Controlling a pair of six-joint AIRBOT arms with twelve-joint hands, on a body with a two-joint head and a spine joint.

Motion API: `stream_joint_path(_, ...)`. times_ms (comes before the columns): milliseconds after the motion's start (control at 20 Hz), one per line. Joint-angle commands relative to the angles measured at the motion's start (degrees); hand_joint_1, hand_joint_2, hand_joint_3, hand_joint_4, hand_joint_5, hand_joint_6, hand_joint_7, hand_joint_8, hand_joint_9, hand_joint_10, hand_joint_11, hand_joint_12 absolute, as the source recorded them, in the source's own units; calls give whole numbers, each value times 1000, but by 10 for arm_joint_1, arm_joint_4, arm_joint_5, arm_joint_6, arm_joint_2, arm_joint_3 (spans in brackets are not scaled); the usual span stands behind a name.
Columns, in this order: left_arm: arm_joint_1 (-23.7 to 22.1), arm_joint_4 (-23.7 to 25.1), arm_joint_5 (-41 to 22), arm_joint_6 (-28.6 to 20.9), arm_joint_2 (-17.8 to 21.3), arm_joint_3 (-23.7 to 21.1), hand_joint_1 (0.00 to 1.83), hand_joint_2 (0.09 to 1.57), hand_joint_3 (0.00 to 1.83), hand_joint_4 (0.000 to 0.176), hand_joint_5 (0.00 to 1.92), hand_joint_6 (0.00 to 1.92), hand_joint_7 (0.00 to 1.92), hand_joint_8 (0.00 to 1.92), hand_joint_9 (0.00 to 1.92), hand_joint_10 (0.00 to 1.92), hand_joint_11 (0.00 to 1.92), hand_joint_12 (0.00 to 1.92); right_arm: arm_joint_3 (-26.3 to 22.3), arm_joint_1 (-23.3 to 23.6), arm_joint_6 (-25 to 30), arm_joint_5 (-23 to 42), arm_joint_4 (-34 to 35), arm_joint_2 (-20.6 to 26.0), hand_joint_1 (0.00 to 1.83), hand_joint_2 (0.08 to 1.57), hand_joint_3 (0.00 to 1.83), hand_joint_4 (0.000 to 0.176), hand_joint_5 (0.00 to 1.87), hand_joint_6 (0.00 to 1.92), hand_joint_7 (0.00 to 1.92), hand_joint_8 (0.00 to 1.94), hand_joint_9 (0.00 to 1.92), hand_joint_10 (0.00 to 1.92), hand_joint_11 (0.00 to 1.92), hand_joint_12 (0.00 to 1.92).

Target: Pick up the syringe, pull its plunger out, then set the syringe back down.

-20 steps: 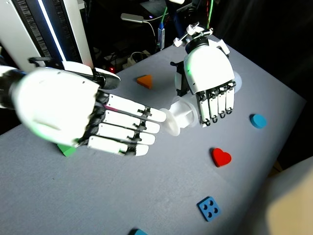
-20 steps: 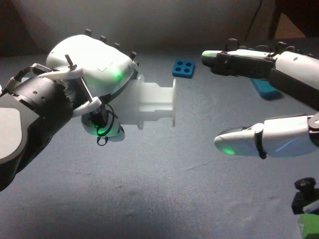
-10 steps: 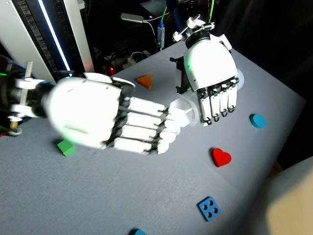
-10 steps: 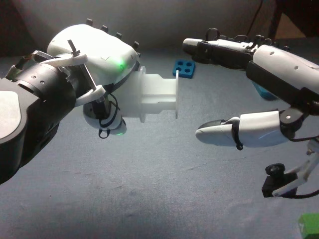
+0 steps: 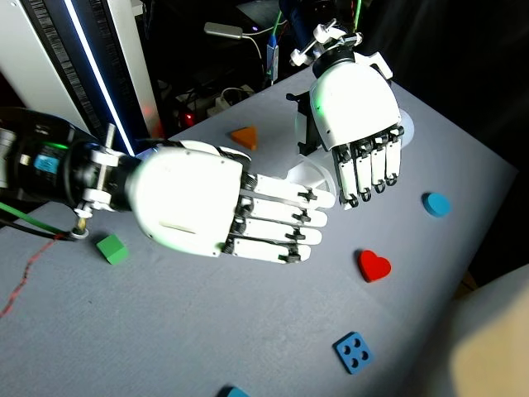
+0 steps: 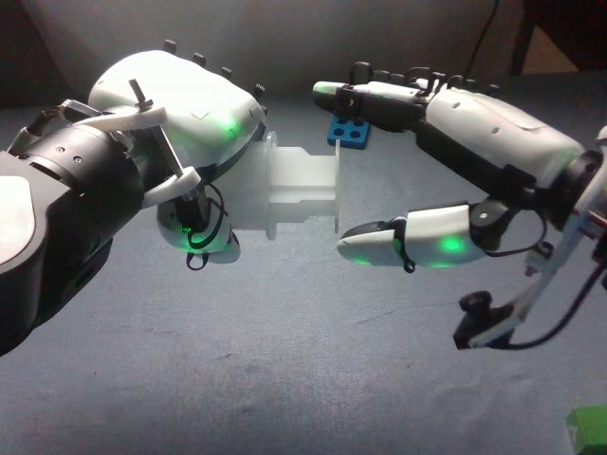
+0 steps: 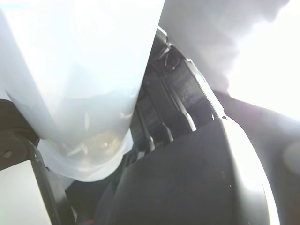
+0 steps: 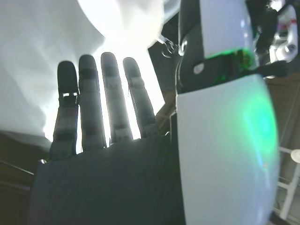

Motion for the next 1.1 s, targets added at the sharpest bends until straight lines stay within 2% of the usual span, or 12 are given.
stream_joint_path(0, -11, 45, 34, 8, 4, -2, 1391, 1093, 0, 0, 922, 772, 1042, 951, 1034, 1196, 962, 1162, 5, 13, 3, 55, -18, -9, 1034, 885, 0, 0, 288, 5, 368, 7, 331, 5, 0, 861)
stream_joint_path(100, -12, 37, 37, 17, 4, -2, 1393, 1084, 0, 0, 958, 733, 1054, 931, 1042, 1177, 964, 1179, 11, 18, 5, 43, -18, -18, 1033, 881, 0, 0, 292, 2, 362, 4, 333, 3, 0, 805)
stream_joint_path(200, -17, 18, 40, 48, 4, -1, 1378, 1125, 0, 0, 876, 885, 962, 1060, 939, 1275, 925, 1209, 17, 20, 3, 34, -18, -27, 1027, 885, 0, 0, 293, 1, 338, 4, 314, 3, 0, 750)
stream_joint_path(250, -18, 18, 40, 50, 4, 0, 1377, 1127, 0, 0, 874, 894, 961, 1067, 928, 1283, 918, 1214, 24, 21, 5, 35, -18, -35, 1028, 880, 0, 0, 296, 2, 342, 4, 321, 5, 0, 789)
stream_joint_path(300, -19, 18, 40, 50, 4, 0, 1386, 1104, 0, 0, 919, 805, 1023, 982, 986, 1241, 931, 1215, 28, 22, 8, 36, -18, -38, 1027, 879, 0, 0, 299, 2, 350, 4, 333, 7, 0, 839)
stream_joint_path(400, -20, 18, 40, 50, 4, 0, 1390, 1090, 0, 0, 943, 761, 1052, 938, 1010, 1213, 941, 1201, 42, 26, 24, 32, -18, -48, 1029, 879, 0, 0, 289, 1, 354, 3, 340, 6, 0, 864)
stream_joint_path(450, -20, 18, 40, 50, 4, 0, 1380, 1116, 3, 0, 889, 857, 991, 1020, 945, 1265, 953, 1187, 46, 27, 33, 32, -18, -50, 1027, 886, 2, 0, 297, 3, 364, 4, 351, 8, 0, 881)
stream_joint_path(500, -20, 18, 40, 50, 4, 0, 1378, 1120, 2, 0, 904, 863, 967, 1052, 928, 1283, 951, 1185, 52, 28, 43, 29, -19, -54, 1022, 888, 2, 0, 294, 1, 367, 3, 353, 7, 0, 864)
stream_joint_path(600, -19, 18, 40, 50, 4, 0, 1378, 1121, 1, 0, 901, 859, 967, 1053, 929, 1282, 892, 1200, 66, 28, 68, 29, -42, -61, 1028, 890, 2, 0, 281, 0, 359, 0, 352, 3, 0, 831)
stream_joint_path(750, -19, 18, 40, 50, 4, 0, 1376, 1130, 0, 0, 863, 898, 955, 1069, 925, 1296, 923, 1219, 73, 28, 84, 34, -45, -69, 1011, 880, 0, 0, 286, 2, 359, 1, 355, 3, 0, 868)
stream_joint_path(900, -20, 18, 40, 50, 4, 0, 1377, 1130, 0, 0, 865, 898, 955, 1069, 926, 1296, 909, 1211, 79, 26, 92, 30, -45, -75, 999, 893, 3, 0, 285, 0, 341, 1, 330, 1, 0, 773)
stream_joint_path(1050, -21, 18, 40, 50, 4, 1, 1377, 1128, 0, 0, 869, 900, 961, 1060, 926, 1291, 926, 1213, 87, 24, 93, 33, -45, -79, 1003, 909, 3, 0, 307, 5, 374, 7, 358, 8, 0, 868)
